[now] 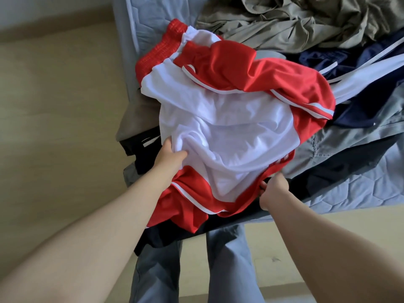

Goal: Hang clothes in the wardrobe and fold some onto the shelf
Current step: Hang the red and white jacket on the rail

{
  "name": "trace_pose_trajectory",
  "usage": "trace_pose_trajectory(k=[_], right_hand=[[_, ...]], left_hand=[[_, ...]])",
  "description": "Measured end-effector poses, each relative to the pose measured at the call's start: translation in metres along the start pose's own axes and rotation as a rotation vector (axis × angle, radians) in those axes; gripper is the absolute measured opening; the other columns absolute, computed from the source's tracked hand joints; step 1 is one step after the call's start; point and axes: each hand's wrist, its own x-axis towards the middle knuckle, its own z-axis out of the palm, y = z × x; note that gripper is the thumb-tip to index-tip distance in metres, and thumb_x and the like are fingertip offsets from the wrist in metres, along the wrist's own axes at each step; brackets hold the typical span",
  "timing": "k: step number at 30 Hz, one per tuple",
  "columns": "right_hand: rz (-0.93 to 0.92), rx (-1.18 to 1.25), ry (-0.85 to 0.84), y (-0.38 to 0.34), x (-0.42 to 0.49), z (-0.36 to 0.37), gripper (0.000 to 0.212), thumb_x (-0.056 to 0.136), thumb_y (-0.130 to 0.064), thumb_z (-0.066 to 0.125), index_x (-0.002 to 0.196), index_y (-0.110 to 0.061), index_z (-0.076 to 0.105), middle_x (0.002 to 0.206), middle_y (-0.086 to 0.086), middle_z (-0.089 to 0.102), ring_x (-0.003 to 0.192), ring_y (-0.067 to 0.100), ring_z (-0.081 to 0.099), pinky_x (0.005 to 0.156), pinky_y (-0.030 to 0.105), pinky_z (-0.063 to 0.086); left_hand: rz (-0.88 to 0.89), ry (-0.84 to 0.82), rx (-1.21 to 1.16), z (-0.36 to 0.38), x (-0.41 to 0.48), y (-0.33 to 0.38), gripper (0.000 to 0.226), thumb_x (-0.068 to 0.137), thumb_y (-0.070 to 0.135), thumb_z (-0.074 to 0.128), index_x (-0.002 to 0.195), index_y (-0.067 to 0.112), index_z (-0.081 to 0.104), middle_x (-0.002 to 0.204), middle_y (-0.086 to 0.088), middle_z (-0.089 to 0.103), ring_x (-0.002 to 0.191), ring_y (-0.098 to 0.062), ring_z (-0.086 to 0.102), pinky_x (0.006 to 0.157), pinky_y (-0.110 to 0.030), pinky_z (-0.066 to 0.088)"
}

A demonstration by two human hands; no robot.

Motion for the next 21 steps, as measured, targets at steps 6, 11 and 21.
trace_pose_trajectory(k=[6, 11, 21], right_hand=[[0.081, -0.199, -0.082, 0.002, -0.013, 0.002, 0.013, 0.088, -0.018, 0.055, 0.076, -0.014, 0.054, 0.078, 0.002, 0.060, 0.070, 0.021, 0.055, 0.081, 0.029, 0.051], [0.139, -0.157, -0.141, 0.004, -0.026, 0.013, 0.026, 0.090, -0.027, 0.050, 0.112, -0.022, 0.062, 0.118, -0.004, 0.062, 0.106, 0.021, 0.058, 0.100, 0.033, 0.043], [-0.188, 0.061, -0.427, 0.030, -0.113, 0.050, 0.013, 0.089, -0.010, 0.055, 0.079, -0.012, 0.047, 0.045, -0.001, 0.049, 0.040, 0.010, 0.050, 0.047, 0.017, 0.045]], left_hand=[[0.018, -0.064, -0.040, -0.020, -0.006, -0.005, 0.042, 0.087, 0.013, 0.055, 0.125, 0.031, 0.050, 0.105, 0.007, 0.061, 0.090, -0.006, 0.057, 0.070, -0.017, 0.043], [0.011, -0.049, -0.077, -0.032, -0.007, -0.013, 0.039, 0.087, 0.015, 0.055, 0.122, 0.032, 0.052, 0.095, 0.012, 0.061, 0.081, 0.002, 0.055, 0.063, -0.015, 0.041], [0.137, 0.006, 0.006, -0.070, -0.036, -0.028, 0.037, 0.085, 0.010, 0.058, 0.120, 0.022, 0.058, 0.112, 0.005, 0.056, 0.106, -0.011, 0.051, 0.097, -0.032, 0.042]])
